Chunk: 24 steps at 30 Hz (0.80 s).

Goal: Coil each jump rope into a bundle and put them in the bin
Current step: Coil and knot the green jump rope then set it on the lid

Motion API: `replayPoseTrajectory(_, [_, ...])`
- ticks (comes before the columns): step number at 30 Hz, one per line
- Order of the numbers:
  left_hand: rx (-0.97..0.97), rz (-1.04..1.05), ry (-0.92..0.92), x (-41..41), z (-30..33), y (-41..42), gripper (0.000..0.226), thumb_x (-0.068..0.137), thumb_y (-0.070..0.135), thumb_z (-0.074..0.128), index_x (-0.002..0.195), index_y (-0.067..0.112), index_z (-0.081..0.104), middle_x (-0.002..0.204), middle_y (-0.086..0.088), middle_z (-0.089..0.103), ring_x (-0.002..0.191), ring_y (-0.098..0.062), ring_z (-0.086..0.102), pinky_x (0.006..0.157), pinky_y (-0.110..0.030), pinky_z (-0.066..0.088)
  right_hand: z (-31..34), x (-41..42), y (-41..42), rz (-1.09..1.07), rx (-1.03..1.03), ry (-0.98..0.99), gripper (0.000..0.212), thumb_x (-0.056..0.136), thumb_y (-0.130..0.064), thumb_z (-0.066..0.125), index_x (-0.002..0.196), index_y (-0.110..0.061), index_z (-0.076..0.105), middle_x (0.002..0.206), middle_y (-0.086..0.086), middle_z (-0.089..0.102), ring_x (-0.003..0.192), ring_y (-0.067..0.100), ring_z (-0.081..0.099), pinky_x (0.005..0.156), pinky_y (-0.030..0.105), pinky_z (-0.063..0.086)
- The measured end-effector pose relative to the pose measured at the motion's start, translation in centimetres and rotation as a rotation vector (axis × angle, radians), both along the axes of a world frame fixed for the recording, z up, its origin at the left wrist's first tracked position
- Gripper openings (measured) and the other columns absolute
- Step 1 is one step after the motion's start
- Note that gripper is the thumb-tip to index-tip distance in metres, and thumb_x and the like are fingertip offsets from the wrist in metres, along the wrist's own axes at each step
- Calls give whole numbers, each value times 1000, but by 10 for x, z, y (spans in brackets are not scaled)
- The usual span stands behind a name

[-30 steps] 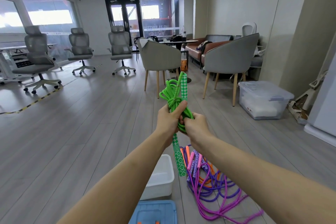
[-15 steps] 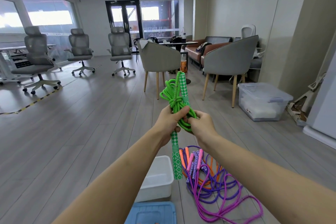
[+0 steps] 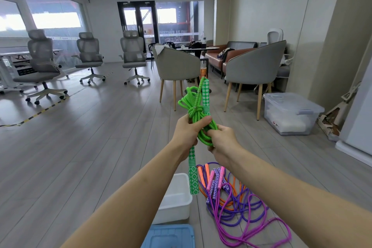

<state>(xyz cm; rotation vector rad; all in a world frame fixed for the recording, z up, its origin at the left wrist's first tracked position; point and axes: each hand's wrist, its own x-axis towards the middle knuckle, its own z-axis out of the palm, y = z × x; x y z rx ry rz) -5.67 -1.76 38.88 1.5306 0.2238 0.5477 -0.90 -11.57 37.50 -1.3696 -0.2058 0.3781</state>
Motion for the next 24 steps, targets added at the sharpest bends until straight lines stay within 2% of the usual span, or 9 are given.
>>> replayPoseTrajectory(3, [-24,30,-65,0,0,-6,14,93,21,74,96,9,66,63,9,62,46,-3,51,42,-16,36,2,-2,2,-3,-15,23,27,95,8,51,93,-13,70,73,9,58,62,17,43,54,29,28])
replayPoseTrajectory(5, [-31,64,-108,0,0,-9,18,93,19,74,100,3,68,68,6,66,48,2,56,45,-11,40,6,-5,-1,19,-19,-40,27,95,8,52,92,-12,69,73,8,58,62,16,44,52,27,30])
replayPoseTrajectory(8, [-37,87,-137,0,4,-9,27,92,20,76,109,-1,71,73,3,69,50,3,57,46,-11,41,12,-5,-9,43,-17,-223,29,93,10,52,103,-11,69,80,6,71,70,16,65,56,20,48])
replayPoseTrajectory(10, [-68,65,-144,0,4,-7,29,93,17,75,111,-4,70,68,7,68,48,3,56,45,-10,40,14,1,-16,43,-100,-397,35,91,8,54,114,-14,67,91,6,75,84,18,72,68,25,55])
replayPoseTrajectory(12, [-90,17,-157,-1,2,-6,30,94,13,72,113,-8,66,63,10,65,46,3,55,45,-9,39,14,4,-24,69,-192,-495,35,90,6,56,117,-16,65,94,7,75,88,19,73,70,30,58])
replayPoseTrajectory(16, [-75,-15,-160,-6,-2,-9,30,95,11,70,116,-9,64,70,4,69,51,1,60,48,-11,43,12,5,-29,109,-239,-551,31,88,1,61,113,-17,65,94,10,74,91,28,72,78,47,60])
replayPoseTrajectory(19, [-97,-39,-180,-6,-1,-9,28,95,13,71,117,-3,66,97,-14,76,75,-15,73,59,-19,53,12,6,-30,123,-209,-552,34,89,2,61,115,-20,66,94,11,74,91,30,72,81,49,60])
replayPoseTrajectory(20, [-108,-48,-185,-6,0,-9,28,95,12,71,117,-3,66,100,-16,76,76,-16,73,59,-20,53,12,7,-31,138,-193,-549,36,89,3,60,116,-21,66,95,11,74,92,31,72,81,49,60])
replayPoseTrajectory(24, [-169,-103,-169,-8,3,-13,26,96,9,68,117,-6,64,92,-13,76,69,-16,72,54,-20,52,8,8,-34,135,-121,-530,53,88,2,61,130,-30,55,104,8,73,94,25,73,80,45,63])
